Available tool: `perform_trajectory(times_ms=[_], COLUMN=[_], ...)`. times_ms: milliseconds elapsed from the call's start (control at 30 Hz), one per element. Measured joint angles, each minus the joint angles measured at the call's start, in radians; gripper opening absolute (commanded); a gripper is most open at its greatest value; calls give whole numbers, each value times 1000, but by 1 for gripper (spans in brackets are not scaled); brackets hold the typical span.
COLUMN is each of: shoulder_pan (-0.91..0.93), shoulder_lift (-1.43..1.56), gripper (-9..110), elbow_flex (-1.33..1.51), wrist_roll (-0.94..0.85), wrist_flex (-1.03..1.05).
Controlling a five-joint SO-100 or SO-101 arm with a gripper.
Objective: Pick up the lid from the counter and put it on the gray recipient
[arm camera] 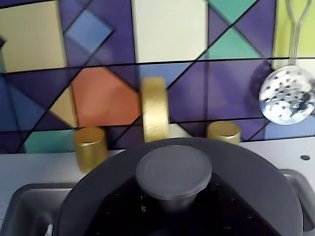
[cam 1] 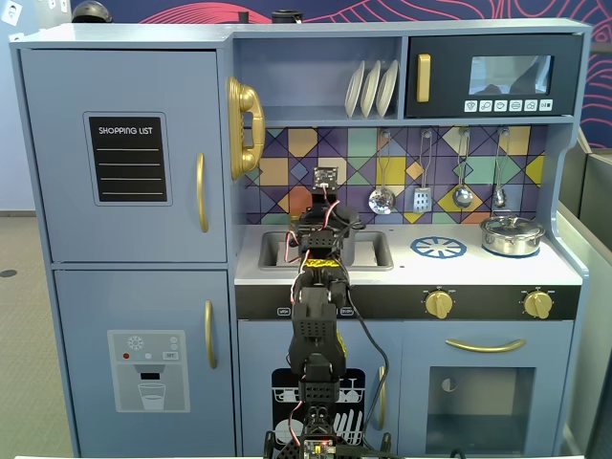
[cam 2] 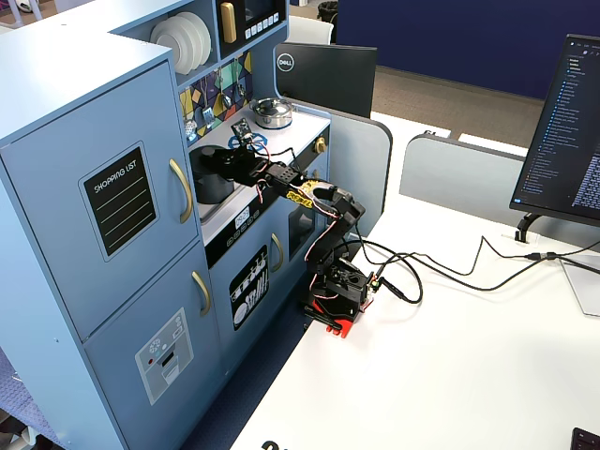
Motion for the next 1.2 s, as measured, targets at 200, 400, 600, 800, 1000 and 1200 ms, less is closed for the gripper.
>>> perform_trajectory(times_ms=[200,400,600,800,1000,1200], shoulder_pan=[-5,-6,-5,12,17,-26], shoulder_lift=[5,9,40,101,268,466], gripper=[0,22,32,31,28,20], elbow_flex=[2,11,14,14,15,14], wrist_roll=[0,0,20,21,21,18], wrist_flex=[0,2,31,115,370,710])
